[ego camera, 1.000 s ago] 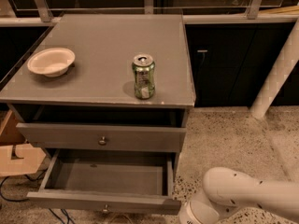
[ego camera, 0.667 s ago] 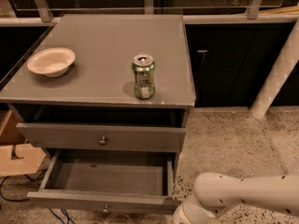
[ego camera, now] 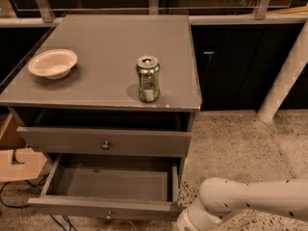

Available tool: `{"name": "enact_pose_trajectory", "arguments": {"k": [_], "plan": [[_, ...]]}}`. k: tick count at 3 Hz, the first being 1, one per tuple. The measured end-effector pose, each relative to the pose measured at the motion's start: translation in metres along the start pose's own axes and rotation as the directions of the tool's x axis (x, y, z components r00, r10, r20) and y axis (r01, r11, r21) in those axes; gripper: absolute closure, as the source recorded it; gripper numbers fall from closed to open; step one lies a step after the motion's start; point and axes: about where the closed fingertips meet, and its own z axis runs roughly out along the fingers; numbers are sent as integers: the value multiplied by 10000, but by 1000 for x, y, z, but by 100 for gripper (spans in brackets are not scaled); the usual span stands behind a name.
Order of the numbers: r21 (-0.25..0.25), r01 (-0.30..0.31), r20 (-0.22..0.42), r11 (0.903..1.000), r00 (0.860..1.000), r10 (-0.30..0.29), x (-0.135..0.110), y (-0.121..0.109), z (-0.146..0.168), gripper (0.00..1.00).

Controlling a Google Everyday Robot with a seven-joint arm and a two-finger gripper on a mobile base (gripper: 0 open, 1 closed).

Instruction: Close middle drawer

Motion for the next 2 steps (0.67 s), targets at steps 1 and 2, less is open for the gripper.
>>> {"name": "enact_pose_trajectory", "arguments": {"k": [1,2], "plan": [[-62,85,561,9999,9984,-81,-19,-15,9,100],[-33,227,1050,9997,9942,-222,-38,-27,14,100]]}}
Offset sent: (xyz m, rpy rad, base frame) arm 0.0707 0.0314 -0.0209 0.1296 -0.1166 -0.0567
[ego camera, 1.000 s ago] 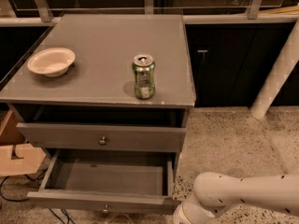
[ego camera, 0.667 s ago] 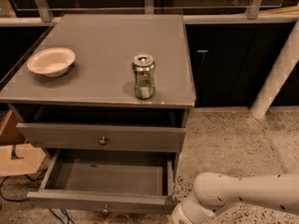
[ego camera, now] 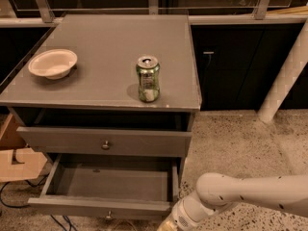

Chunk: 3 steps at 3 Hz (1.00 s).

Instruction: Close middle drawer

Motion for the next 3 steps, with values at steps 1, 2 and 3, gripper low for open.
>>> {"name": "enact_pose_trajectory", "arguments": {"k": [1,2,3], "plan": [[-77,64,280,9999,9996,-62,-12,-7,8,100],[143,-160,345,9998,9993,155,-7,-7,6,100],[426,-581,140,9974,9982,576,8,-17,17,100]]}}
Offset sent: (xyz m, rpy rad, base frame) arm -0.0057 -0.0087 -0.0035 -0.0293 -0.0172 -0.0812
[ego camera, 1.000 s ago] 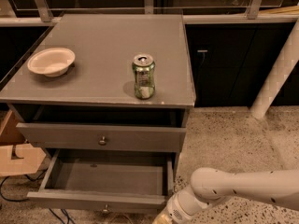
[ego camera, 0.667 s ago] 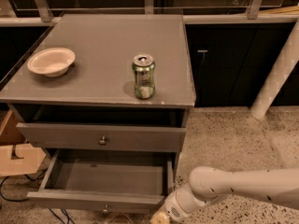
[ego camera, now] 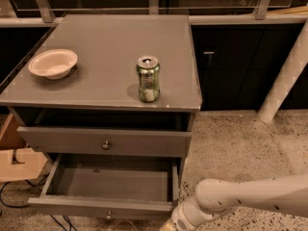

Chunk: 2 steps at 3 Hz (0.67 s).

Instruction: Close middle drawer

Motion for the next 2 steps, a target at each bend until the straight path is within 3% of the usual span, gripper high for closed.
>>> {"name": "enact_pose_trajectory", "arguments": {"k": [1,2], "plan": [[168,-157,-96,9997,9998,159,-1,-12,14,100],[420,71,-192,9991,9998,-63,-20,-26,21,100]]}}
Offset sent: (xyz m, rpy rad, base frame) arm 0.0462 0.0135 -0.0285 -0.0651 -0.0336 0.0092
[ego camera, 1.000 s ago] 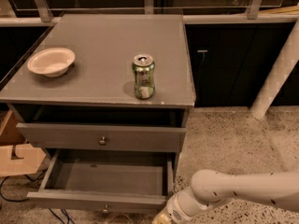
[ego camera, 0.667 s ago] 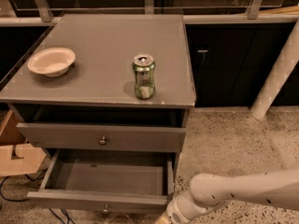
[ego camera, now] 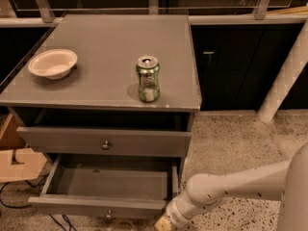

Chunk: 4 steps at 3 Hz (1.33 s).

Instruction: Close middle drawer

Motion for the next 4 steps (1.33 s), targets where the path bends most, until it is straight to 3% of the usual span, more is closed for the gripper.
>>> {"name": "enact_pose_trajectory", "arguments": {"k": [1,2,3,4], "plan": [[109,310,28,9995,9995,-310,-17,-5,2,100],[109,310,28,9995,9995,-310,-17,-5,2,100],[109,310,27,9995,9995,-311,-17,-5,2,84],[108,310,27,9995,9995,-311,-17,-5,2,53]]}}
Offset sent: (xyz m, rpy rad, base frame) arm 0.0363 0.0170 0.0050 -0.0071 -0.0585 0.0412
